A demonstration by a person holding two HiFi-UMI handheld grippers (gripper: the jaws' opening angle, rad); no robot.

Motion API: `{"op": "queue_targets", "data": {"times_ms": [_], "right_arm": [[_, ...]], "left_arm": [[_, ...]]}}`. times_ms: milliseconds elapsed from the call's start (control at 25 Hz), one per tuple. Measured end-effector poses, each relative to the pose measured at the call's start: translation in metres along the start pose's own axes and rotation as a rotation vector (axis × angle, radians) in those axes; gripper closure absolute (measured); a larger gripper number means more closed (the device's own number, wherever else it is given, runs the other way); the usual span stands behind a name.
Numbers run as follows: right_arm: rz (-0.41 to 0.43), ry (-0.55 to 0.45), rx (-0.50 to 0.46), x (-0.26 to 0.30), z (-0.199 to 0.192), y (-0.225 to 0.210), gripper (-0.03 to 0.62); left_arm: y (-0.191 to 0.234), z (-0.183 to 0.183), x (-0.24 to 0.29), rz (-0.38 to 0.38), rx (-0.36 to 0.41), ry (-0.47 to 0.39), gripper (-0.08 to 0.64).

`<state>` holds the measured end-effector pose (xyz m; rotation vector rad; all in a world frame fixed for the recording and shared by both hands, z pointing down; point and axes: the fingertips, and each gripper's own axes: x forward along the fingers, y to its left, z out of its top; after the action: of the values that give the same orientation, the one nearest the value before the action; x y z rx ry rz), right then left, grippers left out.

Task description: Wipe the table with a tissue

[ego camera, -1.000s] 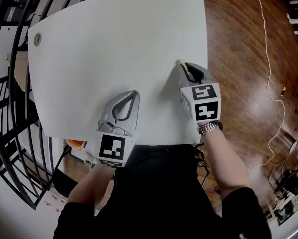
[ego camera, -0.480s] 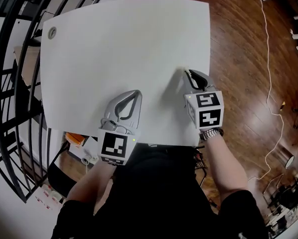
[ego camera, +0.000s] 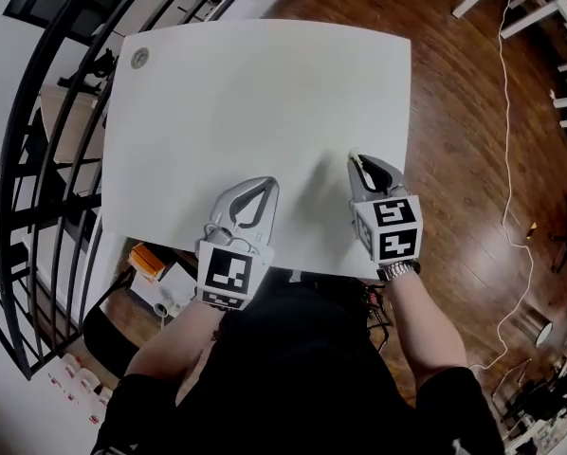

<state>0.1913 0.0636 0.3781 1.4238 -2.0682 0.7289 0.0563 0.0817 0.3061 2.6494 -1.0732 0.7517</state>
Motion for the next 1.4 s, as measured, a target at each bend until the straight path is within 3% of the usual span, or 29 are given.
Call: {"op": "queue_targets", "data": {"times_ms": [360,960,1400], "right_arm": [[-0.011,-0.093,-0.048,-0.039,0.018,0.075,0.555],[0.043,-0.224,-0.154,-0.090,0.045,0.178,0.555],[0.076,-0.285,-0.211,-0.107,0.058,0.222,0.557]], "left_arm": [[0.008,-0.011,-0.051,-0.034,0.003,-0.065,0.543],[0.026,-0.003,-0.114,-0.004,-0.024,-0.164,0.543],[0.029,-0.005,-0.143,0.006,-0.038,-0.193,0.544]]}}
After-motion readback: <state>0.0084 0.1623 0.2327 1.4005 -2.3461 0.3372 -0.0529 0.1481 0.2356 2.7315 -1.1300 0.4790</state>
